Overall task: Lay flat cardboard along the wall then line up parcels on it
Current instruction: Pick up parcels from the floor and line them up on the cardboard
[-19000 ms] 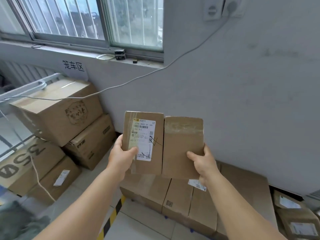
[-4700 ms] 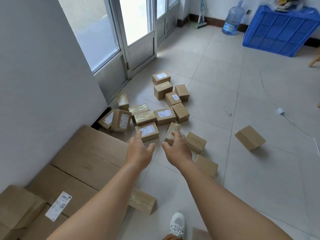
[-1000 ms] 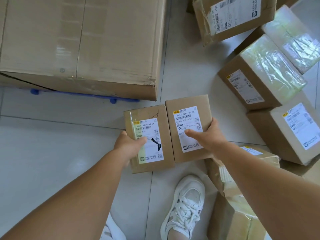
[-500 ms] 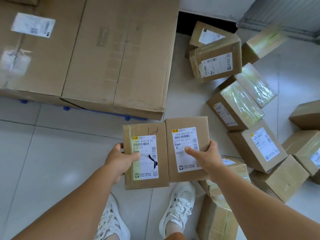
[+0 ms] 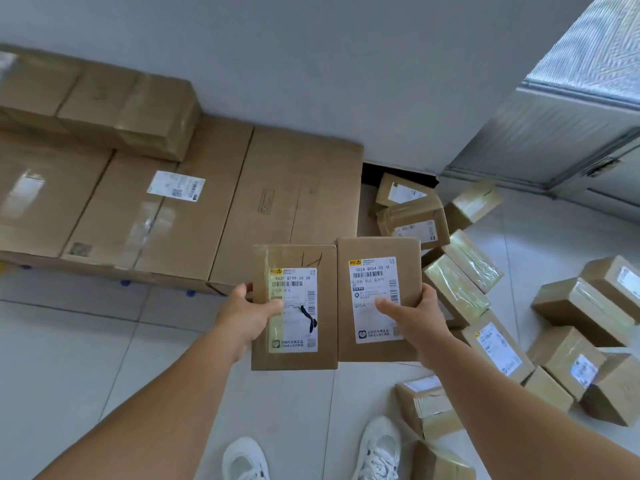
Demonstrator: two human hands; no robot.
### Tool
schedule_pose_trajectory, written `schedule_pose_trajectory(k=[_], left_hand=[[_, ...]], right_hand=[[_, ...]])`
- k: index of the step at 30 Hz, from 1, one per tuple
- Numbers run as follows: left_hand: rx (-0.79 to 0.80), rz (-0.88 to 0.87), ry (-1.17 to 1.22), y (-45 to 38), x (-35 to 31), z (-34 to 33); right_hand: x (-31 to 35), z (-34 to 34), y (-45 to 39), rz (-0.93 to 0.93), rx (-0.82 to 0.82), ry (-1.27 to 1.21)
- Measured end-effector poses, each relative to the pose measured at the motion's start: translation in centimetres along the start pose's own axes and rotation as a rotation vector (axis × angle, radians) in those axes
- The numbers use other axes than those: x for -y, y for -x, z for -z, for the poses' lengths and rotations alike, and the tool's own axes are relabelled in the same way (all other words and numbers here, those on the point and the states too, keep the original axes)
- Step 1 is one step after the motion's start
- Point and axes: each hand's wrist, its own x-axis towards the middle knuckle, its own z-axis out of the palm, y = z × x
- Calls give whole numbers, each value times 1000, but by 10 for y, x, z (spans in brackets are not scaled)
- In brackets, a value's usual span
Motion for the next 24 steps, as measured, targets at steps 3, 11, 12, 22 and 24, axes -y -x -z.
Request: schedule_pose_trajectory(k=[3,11,12,22,24], left_hand=[[-46,-71,18,1,-27,32],[-141,-102,60,-23,-75,100],[-150,-103,65,-30,-80,104],[-216,-100,59,-132,-160,122],[-215,-102,34,-153,-175,123]], right_hand=[[30,-25,12,33,4,-15],[92,-91,8,75,19,-56],[99,-97,4,72,13,-61],[174,-159,-85,20,72,-136],[186,-170,-107,-9,70,-145]])
